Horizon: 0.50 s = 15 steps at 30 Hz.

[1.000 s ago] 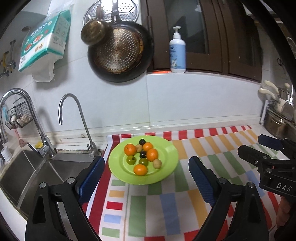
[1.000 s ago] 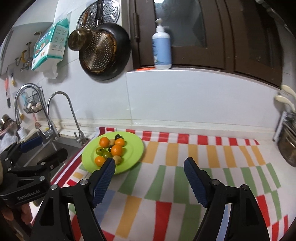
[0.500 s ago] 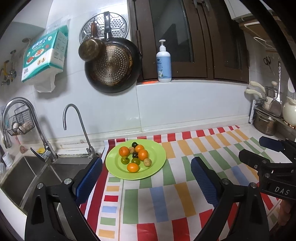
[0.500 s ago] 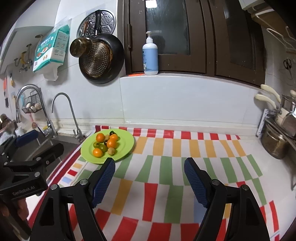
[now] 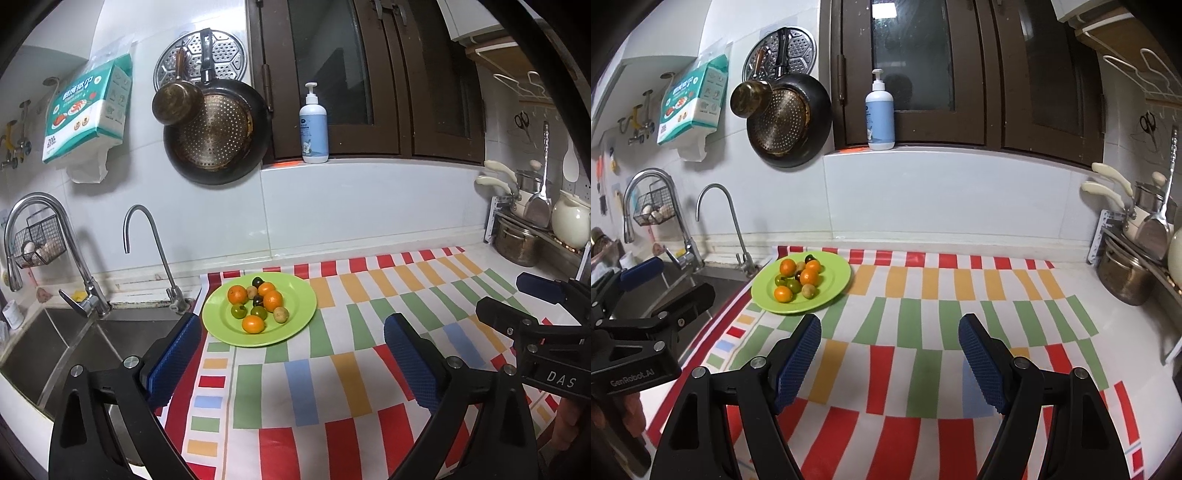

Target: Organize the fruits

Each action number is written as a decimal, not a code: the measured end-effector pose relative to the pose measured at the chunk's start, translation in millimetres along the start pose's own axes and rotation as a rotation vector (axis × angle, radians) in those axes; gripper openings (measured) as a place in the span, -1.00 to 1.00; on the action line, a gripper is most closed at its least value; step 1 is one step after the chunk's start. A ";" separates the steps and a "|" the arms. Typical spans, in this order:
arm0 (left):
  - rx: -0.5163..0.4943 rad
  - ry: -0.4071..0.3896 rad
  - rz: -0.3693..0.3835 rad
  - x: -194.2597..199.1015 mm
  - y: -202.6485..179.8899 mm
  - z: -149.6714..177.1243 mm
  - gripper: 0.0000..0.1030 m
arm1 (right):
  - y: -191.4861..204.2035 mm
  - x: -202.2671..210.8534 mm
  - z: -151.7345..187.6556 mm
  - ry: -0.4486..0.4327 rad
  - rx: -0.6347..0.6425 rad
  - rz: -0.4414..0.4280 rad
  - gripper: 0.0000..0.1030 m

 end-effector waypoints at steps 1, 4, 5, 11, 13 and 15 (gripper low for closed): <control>-0.001 0.000 0.001 0.7 -1.3 -0.1 0.96 | -0.8 1.4 0.6 0.000 0.000 0.001 0.50; -0.003 -0.001 0.007 2.5 -4.7 -0.7 0.96 | -3.7 4.2 1.3 -0.003 -0.001 0.005 0.50; -0.003 -0.001 0.007 2.9 -5.6 -1.1 0.96 | -5.0 5.1 1.6 -0.003 -0.003 0.006 0.50; -0.006 0.004 0.015 4.1 -10.3 -2.2 1.00 | -11.5 8.7 2.5 -0.004 -0.011 0.012 0.50; -0.006 0.005 0.011 5.0 -12.3 -2.4 1.00 | -13.2 9.6 2.5 -0.006 -0.012 0.012 0.50; -0.007 0.007 0.003 5.5 -13.2 -2.2 1.00 | -14.5 9.5 2.2 -0.005 -0.013 0.011 0.50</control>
Point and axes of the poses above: each gripper's, at about its wrist camera, not at the fingertips, and x roughly against the way its jaws point, y to its left, z to its underside, the point moved 7 cm from there along -x, roughly the way its jaws point, and after that the axes turned 4 degrees about -y, right-handed, at the moved point
